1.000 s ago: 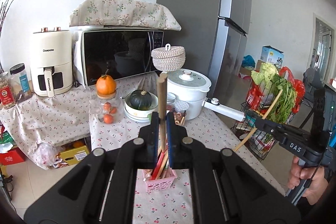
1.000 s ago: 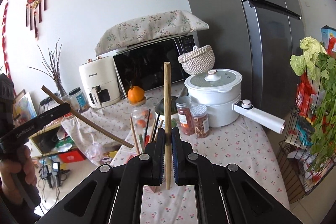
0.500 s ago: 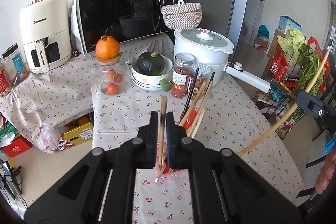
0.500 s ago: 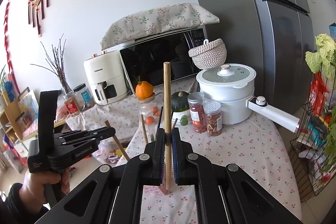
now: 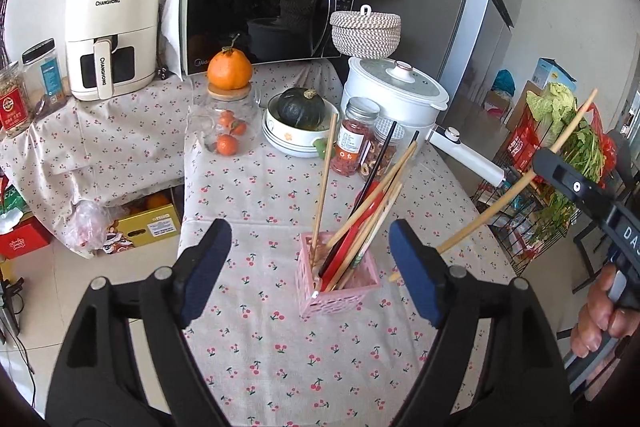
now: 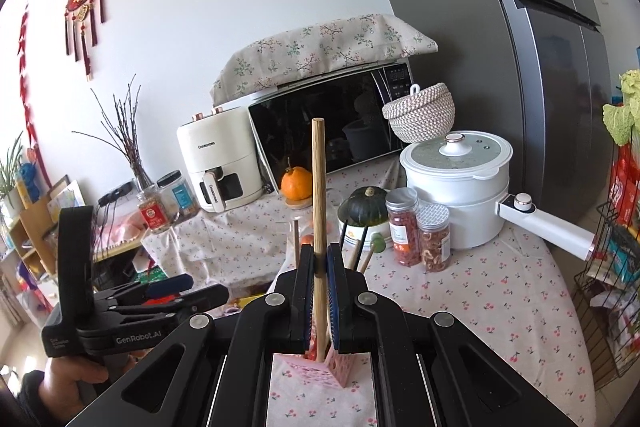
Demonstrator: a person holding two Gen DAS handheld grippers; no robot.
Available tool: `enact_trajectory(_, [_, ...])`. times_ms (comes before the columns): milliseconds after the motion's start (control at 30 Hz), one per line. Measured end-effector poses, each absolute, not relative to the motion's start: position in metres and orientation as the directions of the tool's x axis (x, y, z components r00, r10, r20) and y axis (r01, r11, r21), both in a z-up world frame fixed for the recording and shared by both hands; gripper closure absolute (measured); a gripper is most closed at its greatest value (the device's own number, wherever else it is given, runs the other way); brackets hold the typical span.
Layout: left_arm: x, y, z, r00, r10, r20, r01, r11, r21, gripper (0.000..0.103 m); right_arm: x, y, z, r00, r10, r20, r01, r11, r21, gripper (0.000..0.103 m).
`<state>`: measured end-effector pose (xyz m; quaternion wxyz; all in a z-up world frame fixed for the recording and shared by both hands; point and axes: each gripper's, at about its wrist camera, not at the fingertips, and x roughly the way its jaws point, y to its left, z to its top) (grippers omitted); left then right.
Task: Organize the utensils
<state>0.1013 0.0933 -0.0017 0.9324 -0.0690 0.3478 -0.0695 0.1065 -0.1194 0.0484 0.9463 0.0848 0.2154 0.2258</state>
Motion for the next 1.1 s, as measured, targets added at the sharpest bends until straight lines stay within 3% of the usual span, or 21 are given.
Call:
enact_trajectory(567, [0.081,0.11,-0.041,0.654,-0.103,-0.75,0.061,0.995,-0.083,0.015,0.15,-0.084,0.006,0.774,0.437,-0.459,-0.361,0.899,0.247,0.095])
enact_trajectory(633, [0.08,0.11,-0.039,0.66,-0.072,-0.748,0.038,0.997,-0.063,0.015,0.152,-0.087,0.004,0.756,0.459,-0.467,-0.367,0.888,0.278,0.083])
enact_trajectory(700, [0.078,0.11,-0.038,0.662,-0.066,-0.746,0.022,0.997,-0.068,0.015,0.149,-0.093,0.006,0.755,0.47,-0.457,-0.368,0.881,0.299,0.061])
enact_trajectory(833, [0.071,0.105,-0.032,0.67,-0.074,-0.739,0.009,0.996,-0.091,0.007,0.137,-0.11,0.018,0.777,0.449,-0.441,-0.347,0.89,0.295,0.045])
enact_trajectory(900, [0.066,0.1,-0.03,0.673,-0.08,-0.736,0.015,0.995,-0.094,0.004,0.131,-0.121,0.022,0.783,0.434,-0.445,-0.325,0.897,0.301,0.031])
enact_trajectory(1100, [0.051,0.078,-0.025,0.68,-0.075,-0.729,0.046,0.997,-0.06,0.001,0.108,-0.154,0.028,0.791,0.366,-0.491,-0.272,0.928,0.255,0.008])
